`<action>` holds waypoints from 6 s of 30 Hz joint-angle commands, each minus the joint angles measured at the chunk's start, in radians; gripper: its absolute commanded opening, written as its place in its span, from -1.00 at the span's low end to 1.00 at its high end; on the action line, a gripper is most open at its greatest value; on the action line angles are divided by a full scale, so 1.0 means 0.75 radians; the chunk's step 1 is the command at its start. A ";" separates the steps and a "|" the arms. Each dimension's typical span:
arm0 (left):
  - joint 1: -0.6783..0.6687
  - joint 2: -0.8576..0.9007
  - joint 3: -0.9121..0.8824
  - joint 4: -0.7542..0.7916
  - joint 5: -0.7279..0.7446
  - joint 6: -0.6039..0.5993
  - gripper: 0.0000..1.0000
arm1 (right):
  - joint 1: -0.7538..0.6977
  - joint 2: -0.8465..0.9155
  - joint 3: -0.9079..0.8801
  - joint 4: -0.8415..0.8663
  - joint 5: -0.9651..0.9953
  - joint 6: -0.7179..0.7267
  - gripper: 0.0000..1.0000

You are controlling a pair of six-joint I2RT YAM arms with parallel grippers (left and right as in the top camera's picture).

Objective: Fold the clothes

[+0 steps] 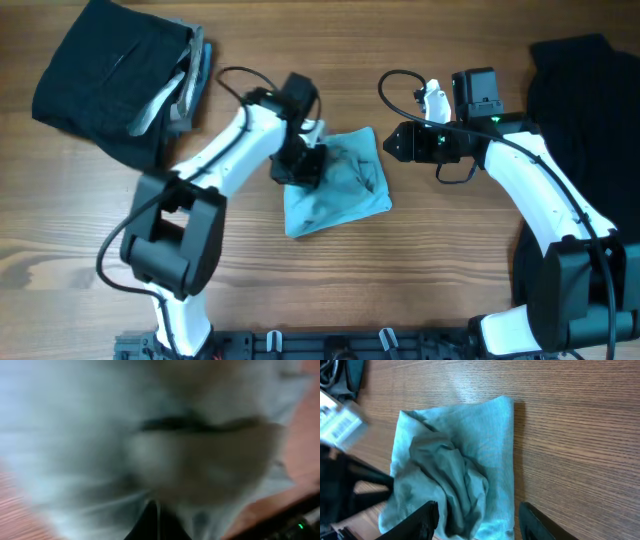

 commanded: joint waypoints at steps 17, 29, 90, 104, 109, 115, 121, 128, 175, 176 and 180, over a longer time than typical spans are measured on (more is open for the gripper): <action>0.168 -0.219 0.163 -0.250 -0.010 -0.039 -0.49 | 0.184 -0.006 0.011 -0.147 -0.252 -0.486 0.29; 0.349 -0.224 0.160 -0.221 -0.010 -0.038 -0.28 | 0.539 0.016 0.003 -0.232 0.557 -0.105 -0.41; 0.154 -0.154 -0.238 0.395 -0.164 -0.039 0.41 | 0.040 0.181 -0.024 -0.223 0.128 -0.197 -0.42; 0.279 -0.010 -0.233 0.349 -0.068 -0.061 -0.92 | 0.040 0.168 0.026 -0.348 0.402 -0.070 -0.07; 0.385 -0.016 -0.233 0.287 0.023 -0.081 -0.92 | 0.048 0.077 0.035 -0.217 -0.130 -0.338 0.01; 0.389 -0.026 -0.233 0.330 0.153 -0.079 0.18 | 0.127 0.093 0.008 0.115 -0.103 -0.354 0.55; 0.389 -0.123 -0.231 0.336 0.153 -0.079 0.27 | 0.228 0.216 0.003 0.266 0.029 -0.305 0.35; 0.389 -0.187 -0.231 0.362 0.151 -0.078 0.49 | 0.231 0.247 0.003 0.212 0.107 -0.259 -0.91; 0.447 -0.323 -0.424 0.470 0.203 -0.194 -0.65 | 0.153 -0.184 0.004 -0.081 0.106 -0.197 -0.32; 0.424 -0.349 -0.392 0.401 0.217 -0.178 -0.64 | 0.153 -0.184 0.004 -0.081 0.153 -0.160 -0.29; 0.287 -0.406 -0.384 0.289 0.180 -0.180 -0.56 | 0.153 -0.184 0.004 -0.077 0.403 0.069 -0.24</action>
